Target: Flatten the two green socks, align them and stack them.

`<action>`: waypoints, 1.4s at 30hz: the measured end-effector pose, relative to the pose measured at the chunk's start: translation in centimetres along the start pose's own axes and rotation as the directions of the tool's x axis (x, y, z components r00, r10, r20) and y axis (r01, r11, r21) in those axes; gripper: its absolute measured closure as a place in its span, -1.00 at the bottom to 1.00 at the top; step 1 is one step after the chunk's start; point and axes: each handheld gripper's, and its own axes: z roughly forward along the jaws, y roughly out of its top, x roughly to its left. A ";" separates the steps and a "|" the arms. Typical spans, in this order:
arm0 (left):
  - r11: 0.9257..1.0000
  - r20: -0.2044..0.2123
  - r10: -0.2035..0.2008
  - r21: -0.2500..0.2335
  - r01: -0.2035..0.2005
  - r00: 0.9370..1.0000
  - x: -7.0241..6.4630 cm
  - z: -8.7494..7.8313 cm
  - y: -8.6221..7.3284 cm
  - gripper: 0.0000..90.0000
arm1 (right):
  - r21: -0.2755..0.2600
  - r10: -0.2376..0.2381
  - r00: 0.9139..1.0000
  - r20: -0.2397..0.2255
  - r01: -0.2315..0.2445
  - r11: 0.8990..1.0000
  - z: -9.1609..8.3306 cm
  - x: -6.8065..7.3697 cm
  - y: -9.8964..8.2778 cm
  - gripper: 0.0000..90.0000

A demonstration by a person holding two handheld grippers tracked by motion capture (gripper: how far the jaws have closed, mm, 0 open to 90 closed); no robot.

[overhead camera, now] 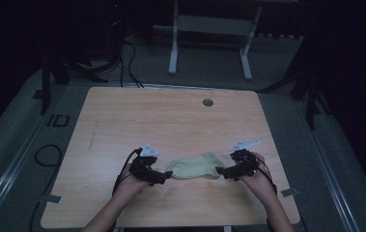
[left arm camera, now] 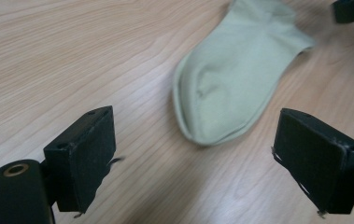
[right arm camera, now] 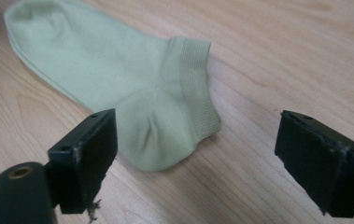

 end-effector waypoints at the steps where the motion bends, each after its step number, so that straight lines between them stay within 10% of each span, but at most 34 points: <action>1: 1.000 0.001 -0.003 -0.013 0.003 1.000 0.1 -0.1 -0.1 -0.75 | -0.021 0.004 1.000 0.002 -0.004 1.000 -0.2 0.1 -0.2 -0.73; 31: 0.998 -0.062 0.005 -0.058 -0.009 0.998 1.4 -3.9 -4.7 -0.86 | -0.125 0.061 0.994 0.095 -0.049 0.991 -2.7 -2.1 -5.3 -0.72; 42: 0.998 -0.127 -0.040 -0.062 0.032 0.991 2.7 -5.8 -6.8 -0.86 | -0.172 0.151 0.981 0.121 -0.129 0.977 -4.1 -2.9 -7.9 -0.72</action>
